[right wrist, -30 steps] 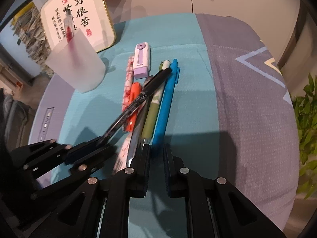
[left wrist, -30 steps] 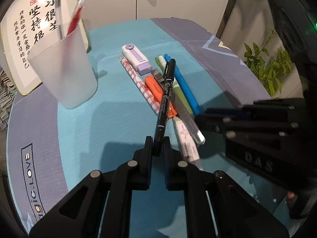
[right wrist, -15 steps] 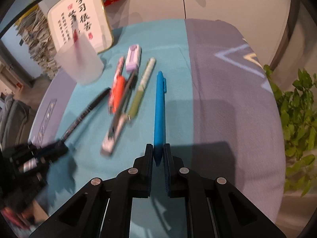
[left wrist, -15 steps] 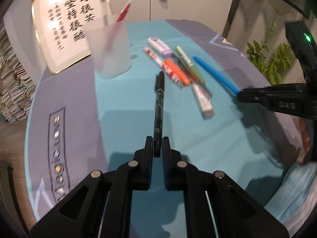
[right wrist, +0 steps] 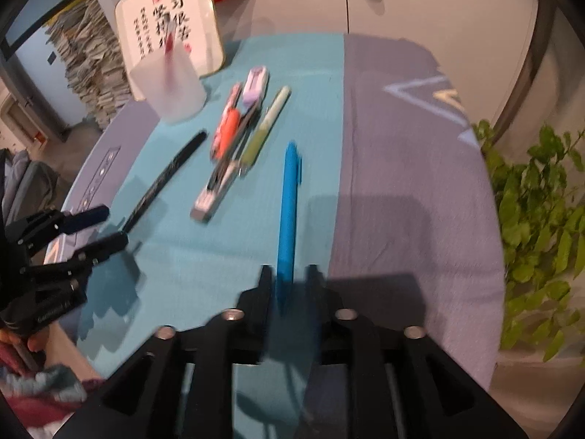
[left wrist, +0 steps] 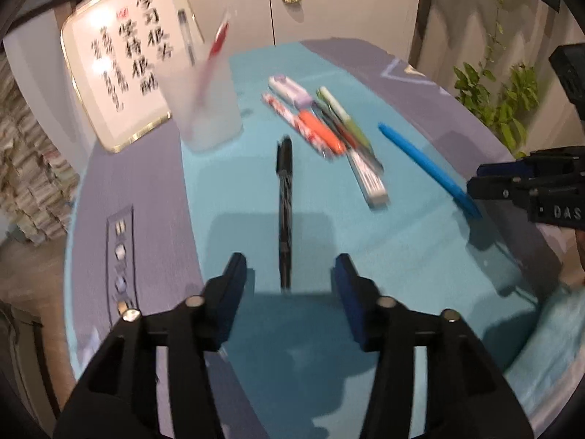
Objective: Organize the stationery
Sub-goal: 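Grasp the black marker with the left gripper while the right gripper grasps the blue pen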
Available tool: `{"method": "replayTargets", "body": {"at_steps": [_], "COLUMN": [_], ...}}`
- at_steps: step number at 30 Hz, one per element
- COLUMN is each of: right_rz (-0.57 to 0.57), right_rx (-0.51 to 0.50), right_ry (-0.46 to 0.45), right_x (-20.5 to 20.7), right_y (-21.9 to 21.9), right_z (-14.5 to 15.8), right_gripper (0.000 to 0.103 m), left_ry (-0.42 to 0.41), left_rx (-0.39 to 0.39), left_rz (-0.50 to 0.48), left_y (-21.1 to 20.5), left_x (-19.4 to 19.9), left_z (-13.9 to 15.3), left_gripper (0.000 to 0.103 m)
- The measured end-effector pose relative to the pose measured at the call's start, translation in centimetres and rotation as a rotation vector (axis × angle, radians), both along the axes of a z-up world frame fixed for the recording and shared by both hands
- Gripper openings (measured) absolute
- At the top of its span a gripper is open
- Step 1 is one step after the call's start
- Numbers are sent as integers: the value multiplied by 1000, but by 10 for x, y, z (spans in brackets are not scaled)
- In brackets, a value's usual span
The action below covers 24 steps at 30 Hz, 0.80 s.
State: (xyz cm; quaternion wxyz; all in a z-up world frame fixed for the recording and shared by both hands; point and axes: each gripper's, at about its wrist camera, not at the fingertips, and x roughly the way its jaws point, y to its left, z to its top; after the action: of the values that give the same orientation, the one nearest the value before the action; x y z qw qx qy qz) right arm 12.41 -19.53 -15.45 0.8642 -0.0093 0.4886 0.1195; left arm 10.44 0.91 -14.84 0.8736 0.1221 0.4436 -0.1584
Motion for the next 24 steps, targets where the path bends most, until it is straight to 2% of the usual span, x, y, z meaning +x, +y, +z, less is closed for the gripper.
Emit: {"method": "replayTargets", "body": {"at_steps": [2,4,11,13,15,17,21,24], "right_rz": [-15,-23,-46,-60,-79,-81,-62,-71], "right_rx": [-29,-51,-41,-53,-80,-84,15,-11], "right_ry": [-33,-76,-67,-103,-180,-208,-135,-103], "right_x": [8,16,47,49,51,53,64,71], "right_y": [2,5,10,11,11,11,8,9], "right_z": [4,9,10,10,15,18,14,6], "right_gripper": [61,61,61,61,61,61,61,61], "left_ry": [-7,-5,18,21,28,38,56,63], "left_rx": [6,2,-32,-33,-37,-41,-41,-38], "left_rz": [-15,-15,8,10,9,13,15,15], "left_y": [-8,-16,-30,-30,-29,-28,-28,-28], "left_x": [12,24,57,60,63,67,75,80], "left_z": [4,6,6,5,3,0,-6,-9], "left_gripper": [49,49,49,49,49,49,49,49]}}
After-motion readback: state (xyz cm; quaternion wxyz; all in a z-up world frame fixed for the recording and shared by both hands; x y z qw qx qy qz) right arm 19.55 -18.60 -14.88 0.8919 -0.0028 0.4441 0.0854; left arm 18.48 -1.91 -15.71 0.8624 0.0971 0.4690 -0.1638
